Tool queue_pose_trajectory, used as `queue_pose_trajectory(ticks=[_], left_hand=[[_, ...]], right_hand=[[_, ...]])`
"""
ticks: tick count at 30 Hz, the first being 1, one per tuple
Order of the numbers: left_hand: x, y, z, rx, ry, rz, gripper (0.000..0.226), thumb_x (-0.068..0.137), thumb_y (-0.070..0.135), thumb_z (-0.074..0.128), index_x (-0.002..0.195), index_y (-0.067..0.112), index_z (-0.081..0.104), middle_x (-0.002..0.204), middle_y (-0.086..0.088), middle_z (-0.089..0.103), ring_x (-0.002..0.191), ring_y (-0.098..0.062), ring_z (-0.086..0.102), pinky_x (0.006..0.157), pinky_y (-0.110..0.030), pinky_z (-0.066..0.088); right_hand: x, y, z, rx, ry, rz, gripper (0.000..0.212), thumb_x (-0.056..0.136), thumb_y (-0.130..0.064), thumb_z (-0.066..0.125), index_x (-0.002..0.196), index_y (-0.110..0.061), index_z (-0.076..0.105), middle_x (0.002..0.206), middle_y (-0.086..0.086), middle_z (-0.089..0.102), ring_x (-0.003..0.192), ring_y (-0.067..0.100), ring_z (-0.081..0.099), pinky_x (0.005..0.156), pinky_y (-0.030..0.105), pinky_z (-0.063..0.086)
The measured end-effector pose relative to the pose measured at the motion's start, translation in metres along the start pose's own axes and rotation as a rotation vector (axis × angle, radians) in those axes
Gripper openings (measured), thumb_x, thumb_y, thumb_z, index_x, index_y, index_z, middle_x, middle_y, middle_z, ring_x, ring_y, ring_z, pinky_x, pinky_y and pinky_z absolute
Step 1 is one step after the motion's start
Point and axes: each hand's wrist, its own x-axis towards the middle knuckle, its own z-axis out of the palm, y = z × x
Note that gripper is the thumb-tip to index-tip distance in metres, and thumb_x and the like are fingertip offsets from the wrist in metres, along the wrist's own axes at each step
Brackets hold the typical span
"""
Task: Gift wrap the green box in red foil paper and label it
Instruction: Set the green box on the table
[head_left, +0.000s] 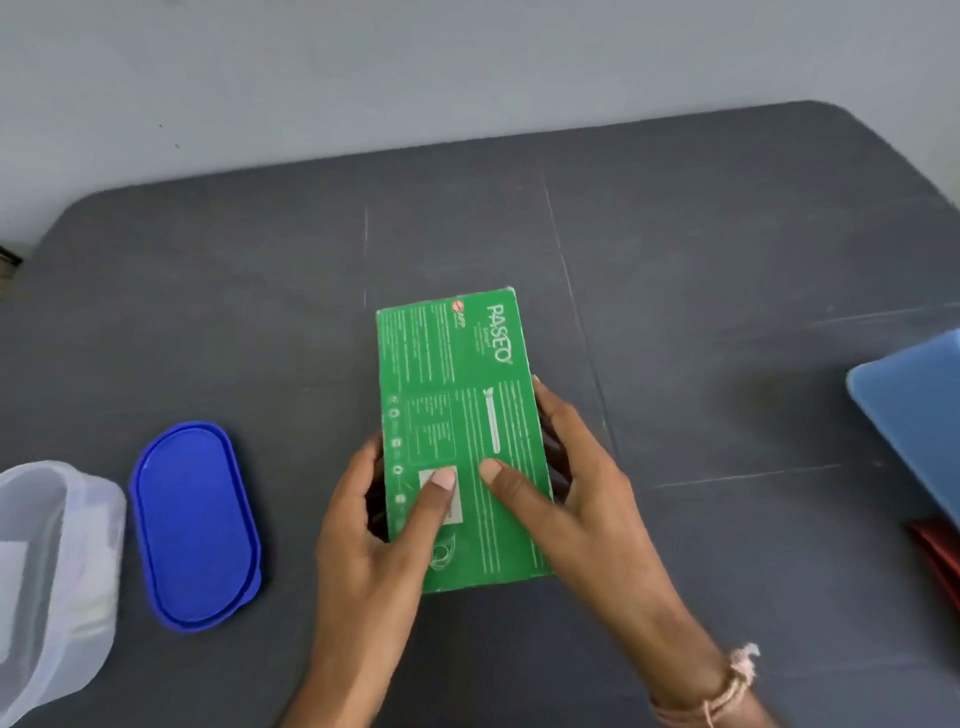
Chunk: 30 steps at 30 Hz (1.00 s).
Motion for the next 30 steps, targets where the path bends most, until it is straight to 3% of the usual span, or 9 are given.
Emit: queue_pose_trajectory(ticks=[4, 7, 12, 17, 20, 24, 30], left_hand=[[0.003, -0.010, -0.018, -0.006, -0.054, 0.065, 0.029, 0.093, 0.026, 0.069, 0.123, 0.029, 0.067, 0.109, 0.007, 0.077, 0.095, -0.012, 0.076, 0.071, -0.024, 0.061], [-0.004, -0.020, -0.037, 0.036, -0.126, 0.136, 0.030, 0.091, 0.030, 0.071, 0.121, 0.030, 0.067, 0.108, 0.009, 0.077, 0.094, -0.009, 0.076, 0.071, -0.023, 0.061], [-0.048, -0.042, -0.075, 0.050, -0.110, 0.189, 0.029, 0.090, 0.031, 0.075, 0.118, 0.029, 0.070, 0.102, 0.007, 0.079, 0.090, -0.013, 0.077, 0.083, -0.043, 0.062], [-0.113, -0.065, -0.114, 0.086, -0.123, 0.174, 0.027, 0.092, 0.039, 0.072, 0.119, 0.036, 0.068, 0.105, 0.014, 0.077, 0.090, -0.005, 0.075, 0.073, -0.021, 0.057], [-0.131, -0.074, -0.126, 0.078, -0.101, 0.172, 0.027, 0.094, 0.035, 0.069, 0.121, 0.037, 0.068, 0.109, 0.014, 0.077, 0.095, -0.007, 0.075, 0.085, -0.030, 0.058], [-0.125, -0.074, -0.130, 0.048, -0.047, 0.141, 0.025, 0.096, 0.025, 0.067, 0.120, 0.032, 0.071, 0.109, 0.011, 0.078, 0.097, -0.010, 0.075, 0.082, -0.026, 0.058], [-0.097, -0.066, -0.145, -0.007, 0.017, 0.093, 0.022, 0.093, 0.022, 0.072, 0.114, 0.023, 0.074, 0.101, 0.000, 0.080, 0.092, -0.021, 0.077, 0.075, -0.029, 0.060]], right_hand=[[0.001, 0.012, 0.014, 0.021, -0.006, -0.076, 0.051, 0.093, -0.020, 0.073, 0.134, -0.043, 0.053, 0.114, -0.024, 0.072, 0.103, -0.001, 0.070, 0.089, 0.032, 0.060], [-0.005, 0.020, 0.028, 0.021, -0.005, -0.110, 0.051, 0.092, -0.024, 0.074, 0.135, -0.040, 0.053, 0.114, -0.015, 0.074, 0.099, 0.006, 0.073, 0.089, 0.038, 0.061], [-0.061, 0.030, 0.062, 0.069, -0.033, -0.111, 0.042, 0.089, -0.025, 0.076, 0.126, -0.033, 0.059, 0.114, -0.006, 0.075, 0.100, 0.017, 0.075, 0.091, 0.046, 0.060], [-0.122, 0.037, 0.082, -0.010, -0.144, -0.044, 0.040, 0.091, -0.021, 0.075, 0.127, -0.026, 0.058, 0.110, -0.005, 0.077, 0.093, 0.014, 0.076, 0.087, 0.040, 0.062], [-0.128, 0.044, 0.090, -0.078, -0.208, -0.060, 0.042, 0.087, -0.031, 0.076, 0.124, -0.034, 0.057, 0.110, -0.010, 0.076, 0.093, 0.011, 0.076, 0.089, 0.041, 0.061], [-0.114, 0.048, 0.097, -0.184, -0.268, -0.084, 0.046, 0.073, -0.052, 0.072, 0.115, -0.049, 0.053, 0.107, -0.021, 0.074, 0.092, 0.007, 0.075, 0.091, 0.042, 0.058], [-0.095, 0.039, 0.117, -0.239, -0.249, -0.077, 0.059, 0.061, -0.063, 0.068, 0.116, -0.048, 0.052, 0.108, -0.019, 0.074, 0.093, 0.007, 0.074, 0.091, 0.043, 0.059]])
